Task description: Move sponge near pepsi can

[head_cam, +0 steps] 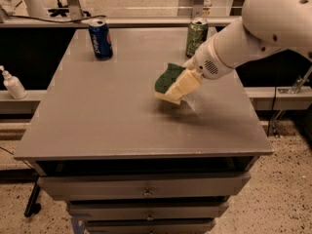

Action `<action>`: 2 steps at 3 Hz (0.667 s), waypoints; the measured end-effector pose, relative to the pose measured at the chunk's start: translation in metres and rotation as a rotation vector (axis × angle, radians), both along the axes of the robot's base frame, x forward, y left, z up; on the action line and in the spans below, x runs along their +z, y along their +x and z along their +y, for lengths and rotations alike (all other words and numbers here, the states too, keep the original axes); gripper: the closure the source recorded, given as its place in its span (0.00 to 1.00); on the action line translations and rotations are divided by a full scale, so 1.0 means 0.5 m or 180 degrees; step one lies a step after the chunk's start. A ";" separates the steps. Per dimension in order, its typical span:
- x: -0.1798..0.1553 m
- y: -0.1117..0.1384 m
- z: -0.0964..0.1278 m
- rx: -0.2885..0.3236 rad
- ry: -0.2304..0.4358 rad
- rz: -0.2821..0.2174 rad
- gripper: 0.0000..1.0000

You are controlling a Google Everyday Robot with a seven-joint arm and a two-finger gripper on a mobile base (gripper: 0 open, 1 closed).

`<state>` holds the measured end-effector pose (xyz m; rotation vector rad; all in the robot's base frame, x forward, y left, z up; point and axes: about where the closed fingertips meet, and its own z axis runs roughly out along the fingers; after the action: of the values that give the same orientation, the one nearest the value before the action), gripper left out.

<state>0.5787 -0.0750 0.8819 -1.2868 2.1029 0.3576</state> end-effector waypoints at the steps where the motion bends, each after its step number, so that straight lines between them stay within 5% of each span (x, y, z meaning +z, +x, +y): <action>1: -0.016 0.088 0.024 -0.0027 0.0039 -0.0055 1.00; 2: -0.028 0.185 0.054 -0.0030 0.0012 -0.0121 1.00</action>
Offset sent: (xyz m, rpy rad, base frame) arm 0.1633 0.0470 -0.0177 -0.0078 -0.0776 -0.0116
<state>0.6712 -0.0481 0.8679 -1.2716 2.0748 0.3306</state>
